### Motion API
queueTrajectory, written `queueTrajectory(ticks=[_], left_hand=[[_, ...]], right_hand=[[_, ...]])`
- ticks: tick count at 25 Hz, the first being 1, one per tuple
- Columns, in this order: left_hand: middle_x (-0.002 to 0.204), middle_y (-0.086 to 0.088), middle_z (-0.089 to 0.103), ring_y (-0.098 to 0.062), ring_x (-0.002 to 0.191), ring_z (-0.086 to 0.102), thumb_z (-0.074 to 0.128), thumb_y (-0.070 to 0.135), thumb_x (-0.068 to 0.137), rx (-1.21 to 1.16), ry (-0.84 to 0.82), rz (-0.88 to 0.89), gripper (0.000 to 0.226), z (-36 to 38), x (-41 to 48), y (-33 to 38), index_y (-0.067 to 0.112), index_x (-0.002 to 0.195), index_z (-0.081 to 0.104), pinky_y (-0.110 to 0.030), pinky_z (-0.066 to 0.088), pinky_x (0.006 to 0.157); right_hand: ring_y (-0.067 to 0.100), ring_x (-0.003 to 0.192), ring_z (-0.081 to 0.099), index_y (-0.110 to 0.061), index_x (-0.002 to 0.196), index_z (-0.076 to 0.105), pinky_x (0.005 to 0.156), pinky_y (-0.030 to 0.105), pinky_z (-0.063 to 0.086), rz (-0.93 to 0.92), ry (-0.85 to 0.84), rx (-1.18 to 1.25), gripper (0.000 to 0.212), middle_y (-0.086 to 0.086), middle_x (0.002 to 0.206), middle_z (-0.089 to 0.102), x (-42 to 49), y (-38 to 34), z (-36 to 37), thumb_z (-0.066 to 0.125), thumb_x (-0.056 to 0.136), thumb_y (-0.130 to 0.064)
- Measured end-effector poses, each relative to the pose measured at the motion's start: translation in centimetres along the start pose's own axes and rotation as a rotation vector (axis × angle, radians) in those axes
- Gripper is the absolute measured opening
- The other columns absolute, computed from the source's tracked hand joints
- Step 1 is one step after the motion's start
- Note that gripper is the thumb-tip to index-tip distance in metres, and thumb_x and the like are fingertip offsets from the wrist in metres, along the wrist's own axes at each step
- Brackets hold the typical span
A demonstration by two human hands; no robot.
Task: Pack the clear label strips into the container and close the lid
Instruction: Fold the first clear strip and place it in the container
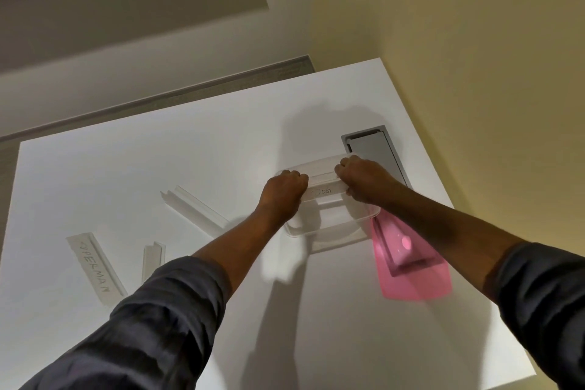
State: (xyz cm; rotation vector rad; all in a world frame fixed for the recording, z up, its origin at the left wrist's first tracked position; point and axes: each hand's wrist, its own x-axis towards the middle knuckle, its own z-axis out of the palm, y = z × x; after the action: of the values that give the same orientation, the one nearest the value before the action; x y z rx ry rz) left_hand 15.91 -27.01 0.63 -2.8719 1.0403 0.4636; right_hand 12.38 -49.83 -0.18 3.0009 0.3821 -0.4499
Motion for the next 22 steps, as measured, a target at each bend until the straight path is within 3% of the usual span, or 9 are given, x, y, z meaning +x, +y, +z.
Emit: queueTrajectory(ticks=[5,13,22], left_hand=[[0.111,-0.008,0.071,-0.031,0.105,0.071,0.069,0.001,0.093,0.027,-0.049,-0.044,0.025,1.3,0.8,0.3,0.011,0.116,0.066,-0.04,0.057,0.078],[0.112,-0.012,0.072,-0.033,0.104,0.073,0.065,-0.001,0.095,0.049,-0.112,-0.025,0.021,1.8,1.7,0.6,0.009,0.114,0.069,-0.038,0.056,0.079],[0.113,-0.013,0.071,-0.033,0.106,0.071,0.064,-0.009,0.092,0.056,-0.111,-0.052,0.028,1.5,1.8,1.0,0.006,0.116,0.068,-0.04,0.058,0.081]], right_hand=[[0.025,0.103,0.068,-0.004,0.118,0.066,0.075,0.035,0.057,0.007,-0.031,-0.045,0.032,0.013,0.111,0.07,0.6,-0.9,1.3,0.078,0.088,-0.007],[0.028,0.103,0.069,-0.005,0.117,0.064,0.074,0.039,0.058,0.002,-0.099,-0.104,0.027,0.012,0.113,0.067,1.4,-1.1,1.6,0.071,0.091,-0.002],[0.027,0.089,0.068,-0.005,0.107,0.066,0.066,0.036,0.054,0.007,-0.025,-0.074,0.025,0.013,0.1,0.07,1.3,-1.0,2.4,0.071,0.085,0.006]])
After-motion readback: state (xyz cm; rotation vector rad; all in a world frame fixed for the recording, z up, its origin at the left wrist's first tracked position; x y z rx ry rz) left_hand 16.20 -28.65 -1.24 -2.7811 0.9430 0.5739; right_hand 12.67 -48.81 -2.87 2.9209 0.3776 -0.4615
